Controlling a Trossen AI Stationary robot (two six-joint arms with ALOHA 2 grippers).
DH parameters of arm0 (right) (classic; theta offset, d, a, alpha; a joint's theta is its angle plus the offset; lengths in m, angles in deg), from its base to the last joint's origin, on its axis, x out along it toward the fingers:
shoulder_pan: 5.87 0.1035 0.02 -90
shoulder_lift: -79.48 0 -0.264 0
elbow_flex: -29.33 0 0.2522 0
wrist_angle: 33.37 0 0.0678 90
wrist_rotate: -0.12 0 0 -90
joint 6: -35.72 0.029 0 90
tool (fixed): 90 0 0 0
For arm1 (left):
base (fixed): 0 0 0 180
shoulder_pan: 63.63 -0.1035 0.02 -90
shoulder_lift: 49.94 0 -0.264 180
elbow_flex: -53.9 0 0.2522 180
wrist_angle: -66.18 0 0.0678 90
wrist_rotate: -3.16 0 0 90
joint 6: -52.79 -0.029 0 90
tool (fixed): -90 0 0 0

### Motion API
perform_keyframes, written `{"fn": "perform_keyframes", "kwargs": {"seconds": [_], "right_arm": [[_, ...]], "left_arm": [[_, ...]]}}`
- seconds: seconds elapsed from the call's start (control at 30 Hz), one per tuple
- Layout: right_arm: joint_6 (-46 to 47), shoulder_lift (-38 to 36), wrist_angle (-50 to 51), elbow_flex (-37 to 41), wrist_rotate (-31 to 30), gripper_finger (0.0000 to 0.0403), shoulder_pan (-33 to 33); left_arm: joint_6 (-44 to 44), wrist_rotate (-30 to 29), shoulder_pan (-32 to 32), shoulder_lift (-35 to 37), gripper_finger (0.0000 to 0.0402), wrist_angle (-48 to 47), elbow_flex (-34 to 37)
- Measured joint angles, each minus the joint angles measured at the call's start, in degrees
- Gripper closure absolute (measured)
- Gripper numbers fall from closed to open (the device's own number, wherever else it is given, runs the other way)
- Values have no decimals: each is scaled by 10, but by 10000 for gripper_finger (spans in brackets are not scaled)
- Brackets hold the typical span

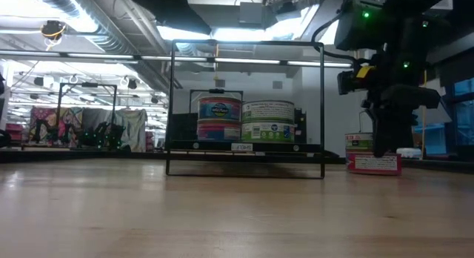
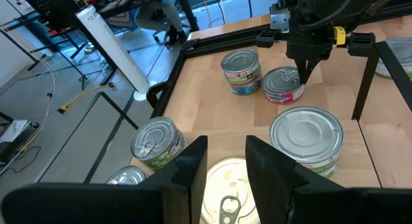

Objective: Stack canned seafood by type on shelf
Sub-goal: Stack the red tuna can on top of the other red tuna can on the shelf

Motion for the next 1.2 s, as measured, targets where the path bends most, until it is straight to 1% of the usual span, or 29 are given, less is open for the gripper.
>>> {"fn": "perform_keyframes", "kwargs": {"seconds": [0.4,0.73,1.0,1.2], "right_arm": [[-4,0,-29,0,-1,402,0],[-7,0,-28,-2,-7,403,0],[-40,-1,-9,-46,-8,403,0],[-54,-1,8,-78,-22,403,0]], "left_arm": [[0,0,0,0,300,0,0],[0,0,0,0,300,0,0],[0,0,0,0,300,0,0],[0,0,0,0,300,0,0]]}}
